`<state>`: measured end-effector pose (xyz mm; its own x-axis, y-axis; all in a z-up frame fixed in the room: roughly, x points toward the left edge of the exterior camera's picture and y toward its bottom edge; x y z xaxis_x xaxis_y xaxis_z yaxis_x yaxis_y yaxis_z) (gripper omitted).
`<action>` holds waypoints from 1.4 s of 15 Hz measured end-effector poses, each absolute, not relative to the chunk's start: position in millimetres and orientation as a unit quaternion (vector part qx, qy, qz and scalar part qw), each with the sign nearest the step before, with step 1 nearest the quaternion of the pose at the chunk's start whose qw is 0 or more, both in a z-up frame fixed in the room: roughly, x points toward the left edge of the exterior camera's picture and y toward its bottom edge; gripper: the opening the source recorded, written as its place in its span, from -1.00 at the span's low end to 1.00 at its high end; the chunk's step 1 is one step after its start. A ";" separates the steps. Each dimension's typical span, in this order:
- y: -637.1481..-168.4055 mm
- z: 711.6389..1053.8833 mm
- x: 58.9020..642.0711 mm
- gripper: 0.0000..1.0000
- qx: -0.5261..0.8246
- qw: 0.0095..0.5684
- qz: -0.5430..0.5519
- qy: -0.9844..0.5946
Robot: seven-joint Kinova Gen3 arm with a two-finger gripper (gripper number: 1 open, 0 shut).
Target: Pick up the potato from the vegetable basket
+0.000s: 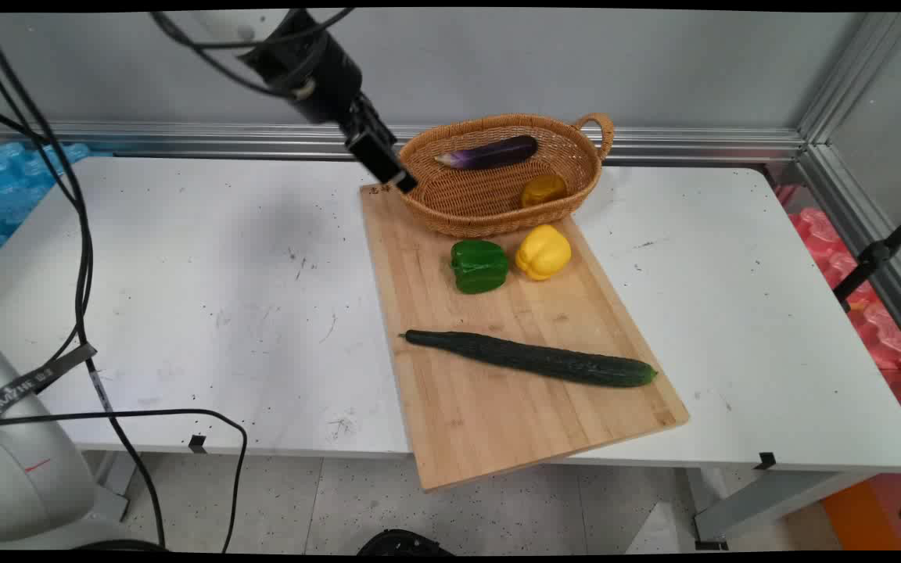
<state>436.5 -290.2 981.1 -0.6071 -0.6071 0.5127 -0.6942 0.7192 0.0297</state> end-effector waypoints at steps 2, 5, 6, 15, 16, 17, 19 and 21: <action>-307.8 982.0 439.3 1.00 0.386 0.256 0.100 -0.880; -335.1 976.2 438.9 1.00 0.406 0.258 0.114 -0.869; -344.2 972.7 437.6 1.00 0.410 0.258 0.117 -0.867; -429.6 922.8 404.3 1.00 0.410 0.256 0.126 -0.866; -439.7 915.5 398.7 1.00 0.409 0.256 0.126 -0.867; -449.9 907.7 392.3 1.00 0.408 0.256 0.124 -0.867; -466.9 892.0 380.8 1.00 0.408 0.255 0.119 -0.868; -483.7 876.1 367.5 1.00 0.405 0.254 0.113 -0.871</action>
<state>367.5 -483.7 876.1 -0.5422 -0.6488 0.5339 -0.7635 0.6457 0.0093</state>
